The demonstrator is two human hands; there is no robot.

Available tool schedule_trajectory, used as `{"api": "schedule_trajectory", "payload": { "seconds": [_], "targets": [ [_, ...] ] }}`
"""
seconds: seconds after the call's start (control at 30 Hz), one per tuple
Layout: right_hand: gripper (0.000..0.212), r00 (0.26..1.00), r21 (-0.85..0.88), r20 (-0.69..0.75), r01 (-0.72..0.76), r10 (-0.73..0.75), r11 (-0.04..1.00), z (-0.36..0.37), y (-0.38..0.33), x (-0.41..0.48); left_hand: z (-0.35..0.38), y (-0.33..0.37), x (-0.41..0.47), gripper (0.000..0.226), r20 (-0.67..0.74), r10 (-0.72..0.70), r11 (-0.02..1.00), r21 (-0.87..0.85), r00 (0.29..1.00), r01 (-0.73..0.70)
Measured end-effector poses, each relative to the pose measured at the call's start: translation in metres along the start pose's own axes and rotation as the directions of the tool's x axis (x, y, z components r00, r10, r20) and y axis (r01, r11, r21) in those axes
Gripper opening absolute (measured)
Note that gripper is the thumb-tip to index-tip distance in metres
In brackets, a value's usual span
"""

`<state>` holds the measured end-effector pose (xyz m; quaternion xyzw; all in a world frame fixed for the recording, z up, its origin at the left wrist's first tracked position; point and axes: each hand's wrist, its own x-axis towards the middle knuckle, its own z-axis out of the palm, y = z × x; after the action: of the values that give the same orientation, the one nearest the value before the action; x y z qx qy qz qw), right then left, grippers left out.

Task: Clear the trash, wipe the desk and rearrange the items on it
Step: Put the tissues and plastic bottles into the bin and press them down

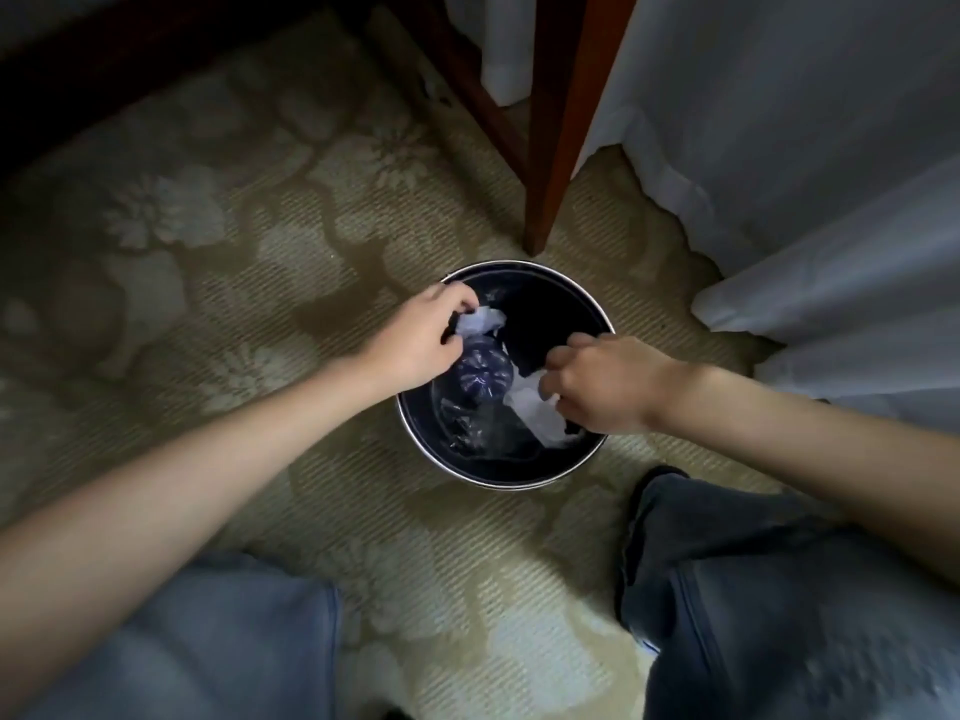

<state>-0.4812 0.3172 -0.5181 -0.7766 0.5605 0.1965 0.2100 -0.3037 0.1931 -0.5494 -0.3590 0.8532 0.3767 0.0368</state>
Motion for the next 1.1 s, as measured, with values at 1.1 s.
{"api": "schedule_trajectory", "payload": {
  "seconds": [1.1],
  "targets": [
    [0.039,0.618,-0.005,-0.786,-0.05,0.027,0.999,-0.496,-0.073,-0.064,-0.469,0.184,-0.188,0.053,-0.466,0.083,0.743,0.618,0.881,0.257]
  ]
}}
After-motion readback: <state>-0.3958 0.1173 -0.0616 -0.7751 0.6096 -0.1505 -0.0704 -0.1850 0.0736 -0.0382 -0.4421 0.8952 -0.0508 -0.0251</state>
